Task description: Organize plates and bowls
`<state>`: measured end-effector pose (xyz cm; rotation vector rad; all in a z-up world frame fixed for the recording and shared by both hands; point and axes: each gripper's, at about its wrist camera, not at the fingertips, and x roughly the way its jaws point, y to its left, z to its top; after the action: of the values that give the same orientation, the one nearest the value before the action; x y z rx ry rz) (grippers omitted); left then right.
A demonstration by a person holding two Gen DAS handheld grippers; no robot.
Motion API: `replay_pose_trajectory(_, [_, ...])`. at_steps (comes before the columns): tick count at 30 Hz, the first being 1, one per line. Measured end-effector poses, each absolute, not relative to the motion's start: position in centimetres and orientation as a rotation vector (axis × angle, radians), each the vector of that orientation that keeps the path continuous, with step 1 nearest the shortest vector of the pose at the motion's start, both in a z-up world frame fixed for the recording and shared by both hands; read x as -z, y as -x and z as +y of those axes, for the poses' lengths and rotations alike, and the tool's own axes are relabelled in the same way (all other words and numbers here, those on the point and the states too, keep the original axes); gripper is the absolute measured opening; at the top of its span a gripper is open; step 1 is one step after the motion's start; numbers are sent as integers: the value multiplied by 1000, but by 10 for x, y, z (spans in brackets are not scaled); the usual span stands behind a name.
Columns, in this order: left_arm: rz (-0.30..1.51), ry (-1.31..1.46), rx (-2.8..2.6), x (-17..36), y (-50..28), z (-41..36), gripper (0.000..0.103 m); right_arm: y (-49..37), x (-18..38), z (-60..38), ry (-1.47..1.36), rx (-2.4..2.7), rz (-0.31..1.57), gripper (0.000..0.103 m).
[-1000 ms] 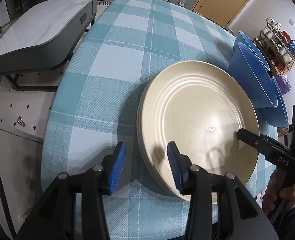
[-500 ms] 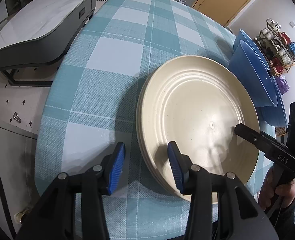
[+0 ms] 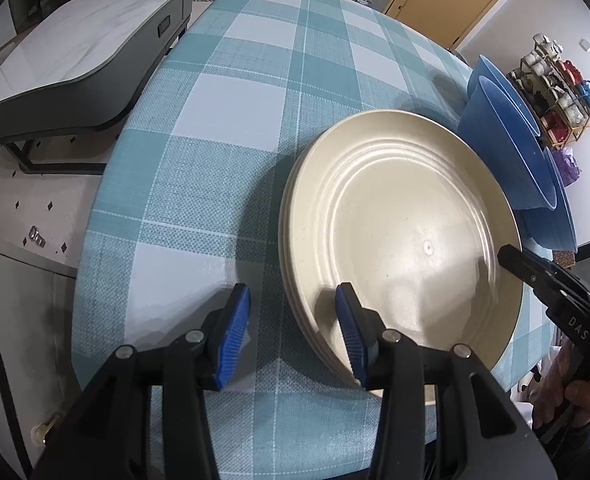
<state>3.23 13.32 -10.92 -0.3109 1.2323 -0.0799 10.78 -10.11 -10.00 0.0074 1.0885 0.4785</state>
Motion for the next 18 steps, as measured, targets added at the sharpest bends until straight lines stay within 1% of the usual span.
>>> replay_pose_trajectory(6, [1231,320,85,110,-33,133,44,-108,99,-100,-19,-482,1092,18])
replay_pose_trajectory(9, [1231,319,86,110,-33,132,44,-108,95,-113,-76,-492,1080,12])
replay_pose_trajectory(11, [1233,312,86,110,-33,131,44,-107,90,-122,-99,-503,1070,10])
replay_pose_trajectory(18, [1233,324,88,110,-33,133,44,-100,90,-109,37,-498,1038,10])
